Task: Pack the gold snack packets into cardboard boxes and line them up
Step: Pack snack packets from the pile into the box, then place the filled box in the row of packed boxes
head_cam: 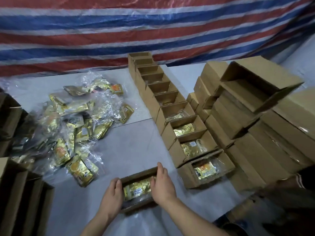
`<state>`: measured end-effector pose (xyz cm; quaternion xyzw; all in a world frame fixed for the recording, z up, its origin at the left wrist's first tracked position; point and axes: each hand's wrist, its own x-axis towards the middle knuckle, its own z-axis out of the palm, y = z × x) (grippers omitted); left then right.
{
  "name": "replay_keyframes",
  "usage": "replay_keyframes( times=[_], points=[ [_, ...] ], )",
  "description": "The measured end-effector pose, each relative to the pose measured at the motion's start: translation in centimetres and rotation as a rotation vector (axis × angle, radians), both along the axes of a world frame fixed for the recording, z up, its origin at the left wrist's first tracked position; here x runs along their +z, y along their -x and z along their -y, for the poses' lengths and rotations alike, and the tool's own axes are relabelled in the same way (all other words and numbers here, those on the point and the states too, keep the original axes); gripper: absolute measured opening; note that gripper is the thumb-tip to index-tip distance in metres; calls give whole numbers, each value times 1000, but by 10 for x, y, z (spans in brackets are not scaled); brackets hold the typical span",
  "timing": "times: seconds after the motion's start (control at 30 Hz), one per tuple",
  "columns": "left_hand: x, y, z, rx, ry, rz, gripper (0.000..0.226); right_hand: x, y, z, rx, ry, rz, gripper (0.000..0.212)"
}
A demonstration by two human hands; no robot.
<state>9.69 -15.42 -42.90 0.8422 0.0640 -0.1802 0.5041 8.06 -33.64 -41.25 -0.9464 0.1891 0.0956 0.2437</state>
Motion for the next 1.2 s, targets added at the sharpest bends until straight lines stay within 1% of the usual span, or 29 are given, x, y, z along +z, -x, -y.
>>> replay_keyframes(
  times=[0.1,0.17,0.23,0.3,0.47,0.57,0.63,0.73,0.83,1.0,1.13,1.2],
  points=[
    [0,17,9,15,-15,-4,22,-1,14,11,-82,-27,-9,57],
    [1,34,18,32,-26,-22,22,-1,26,21,-98,-23,-31,42],
    [-1,52,31,52,-10,-42,17,0,43,35,-81,5,-46,25],
    [-4,70,47,64,2,-69,12,-2,60,51,-67,24,-46,19],
    [-4,102,98,85,6,-112,14,-5,94,101,-74,36,-29,25],
    [-1,113,125,57,8,-131,17,-4,108,130,-101,26,-10,21],
    [-1,119,144,31,8,-159,27,-3,116,148,-132,29,-11,18],
    [-3,127,172,10,22,-217,50,-2,127,175,-175,46,-13,18],
    [-4,131,200,-8,60,-297,56,-2,135,202,-199,60,-12,20],
    [2,127,243,-86,175,-367,62,-10,132,253,-246,81,20,8],
    [13,116,270,-51,255,-481,79,-13,111,287,-239,117,10,9],
    [18,111,280,-39,291,-511,78,-12,99,297,-225,120,5,10]
  ],
)
